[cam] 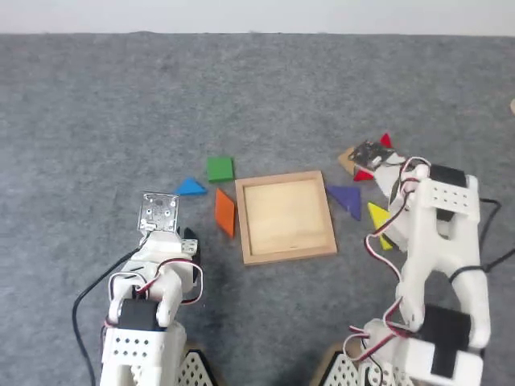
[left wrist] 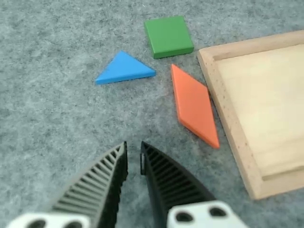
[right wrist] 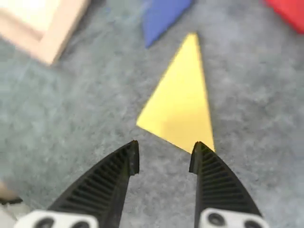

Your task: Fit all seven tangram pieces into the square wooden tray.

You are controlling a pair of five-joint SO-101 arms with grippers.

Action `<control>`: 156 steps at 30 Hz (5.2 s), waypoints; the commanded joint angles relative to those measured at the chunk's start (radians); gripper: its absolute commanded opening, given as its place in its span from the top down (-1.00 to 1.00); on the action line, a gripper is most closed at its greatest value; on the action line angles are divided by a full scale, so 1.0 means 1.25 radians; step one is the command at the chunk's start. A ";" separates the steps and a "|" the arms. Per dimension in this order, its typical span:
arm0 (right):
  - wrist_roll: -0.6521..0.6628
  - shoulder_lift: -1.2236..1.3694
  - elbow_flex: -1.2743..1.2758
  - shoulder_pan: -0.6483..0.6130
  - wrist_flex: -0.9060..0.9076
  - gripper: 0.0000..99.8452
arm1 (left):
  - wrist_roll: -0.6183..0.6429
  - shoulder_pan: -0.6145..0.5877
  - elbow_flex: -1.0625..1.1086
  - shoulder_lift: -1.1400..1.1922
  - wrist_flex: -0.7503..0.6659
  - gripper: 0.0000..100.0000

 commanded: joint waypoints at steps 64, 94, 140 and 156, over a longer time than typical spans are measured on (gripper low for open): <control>-0.447 0.169 -0.313 -0.148 0.102 0.65 | 0.007 -0.006 -0.014 -0.011 0.002 0.89; -0.480 0.488 -0.419 -0.127 0.040 0.65 | 0.007 -0.006 -0.014 -0.011 0.002 0.89; -0.692 0.348 -0.206 -0.196 -0.141 0.36 | 0.007 -0.006 -0.014 -0.011 0.002 0.89; -0.694 0.359 -0.206 -0.198 -0.114 0.83 | 0.007 -0.006 -0.014 -0.011 0.002 0.89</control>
